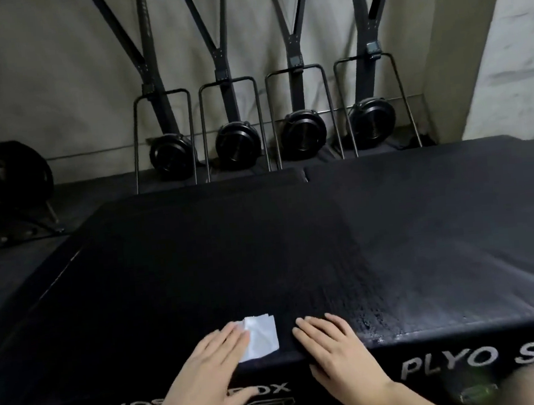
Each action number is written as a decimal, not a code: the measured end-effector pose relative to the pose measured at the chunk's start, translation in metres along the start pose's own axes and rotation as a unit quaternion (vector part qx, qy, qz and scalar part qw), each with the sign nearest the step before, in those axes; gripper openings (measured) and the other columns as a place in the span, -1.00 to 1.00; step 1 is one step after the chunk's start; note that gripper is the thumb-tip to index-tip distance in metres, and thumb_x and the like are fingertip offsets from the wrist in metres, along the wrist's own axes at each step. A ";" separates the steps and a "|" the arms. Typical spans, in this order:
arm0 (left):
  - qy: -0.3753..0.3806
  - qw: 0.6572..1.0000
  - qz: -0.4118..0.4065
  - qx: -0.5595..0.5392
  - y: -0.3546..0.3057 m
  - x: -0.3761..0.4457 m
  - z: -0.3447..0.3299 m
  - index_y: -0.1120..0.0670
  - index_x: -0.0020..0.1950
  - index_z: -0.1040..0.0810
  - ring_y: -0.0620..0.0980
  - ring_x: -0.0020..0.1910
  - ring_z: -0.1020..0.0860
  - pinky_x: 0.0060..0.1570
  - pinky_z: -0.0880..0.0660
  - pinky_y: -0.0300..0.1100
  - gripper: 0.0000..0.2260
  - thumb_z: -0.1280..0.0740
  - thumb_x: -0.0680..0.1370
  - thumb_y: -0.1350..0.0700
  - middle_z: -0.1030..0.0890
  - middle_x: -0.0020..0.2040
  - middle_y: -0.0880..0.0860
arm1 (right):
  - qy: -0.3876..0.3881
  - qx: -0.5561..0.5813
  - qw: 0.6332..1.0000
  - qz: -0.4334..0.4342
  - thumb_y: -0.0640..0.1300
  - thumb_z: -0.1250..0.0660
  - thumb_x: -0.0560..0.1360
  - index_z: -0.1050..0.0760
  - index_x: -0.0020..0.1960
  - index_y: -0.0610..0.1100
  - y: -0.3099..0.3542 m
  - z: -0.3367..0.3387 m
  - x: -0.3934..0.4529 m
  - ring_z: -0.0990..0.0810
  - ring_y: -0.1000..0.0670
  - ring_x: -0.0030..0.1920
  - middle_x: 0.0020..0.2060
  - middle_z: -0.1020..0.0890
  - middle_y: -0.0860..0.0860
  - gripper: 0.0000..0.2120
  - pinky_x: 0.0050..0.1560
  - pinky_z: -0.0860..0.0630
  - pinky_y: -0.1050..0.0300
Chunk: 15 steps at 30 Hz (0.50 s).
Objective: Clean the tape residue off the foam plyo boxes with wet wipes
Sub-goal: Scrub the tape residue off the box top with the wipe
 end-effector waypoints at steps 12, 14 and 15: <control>-0.193 0.974 0.011 -0.121 -0.001 -0.008 0.002 -0.08 0.20 -0.66 -0.20 0.30 -0.46 0.21 -0.32 -0.18 -0.73 -0.34 0.56 -0.12 -0.60 0.25 -0.20 | -0.026 0.101 0.994 0.045 0.07 -0.40 0.56 -0.53 0.32 0.00 0.038 0.004 0.037 -0.42 0.08 0.43 0.30 -0.55 0.14 -0.64 0.54 -0.22 0.01; -0.238 0.964 -0.006 -0.123 0.000 -0.013 0.004 -0.07 0.12 -0.68 -0.19 0.23 -0.50 0.17 -0.33 -0.17 -0.80 -0.37 0.53 0.08 -0.61 0.21 -0.23 | -0.062 0.112 0.991 0.040 0.03 -0.41 0.57 -0.60 0.18 0.01 0.043 0.002 0.039 -0.54 0.06 0.27 0.18 -0.61 0.13 -0.78 0.49 -0.30 0.01; -0.259 0.956 -0.007 -0.134 0.000 -0.016 0.006 -0.05 0.09 -0.69 -0.19 0.19 -0.52 0.15 -0.34 -0.15 -0.79 -0.36 0.51 0.15 -0.61 0.18 -0.24 | -0.083 0.118 0.989 0.034 0.01 -0.40 0.57 -0.63 0.12 0.01 0.043 0.005 0.038 -0.58 0.05 0.19 0.12 -0.63 0.13 -0.84 0.45 -0.35 0.01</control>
Point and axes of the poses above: each hand's wrist, its own x-axis towards the middle knuckle, its own z-axis out of the back of the hand, y = z × x, the point moved 6 cm from there along x, towards the middle knuckle
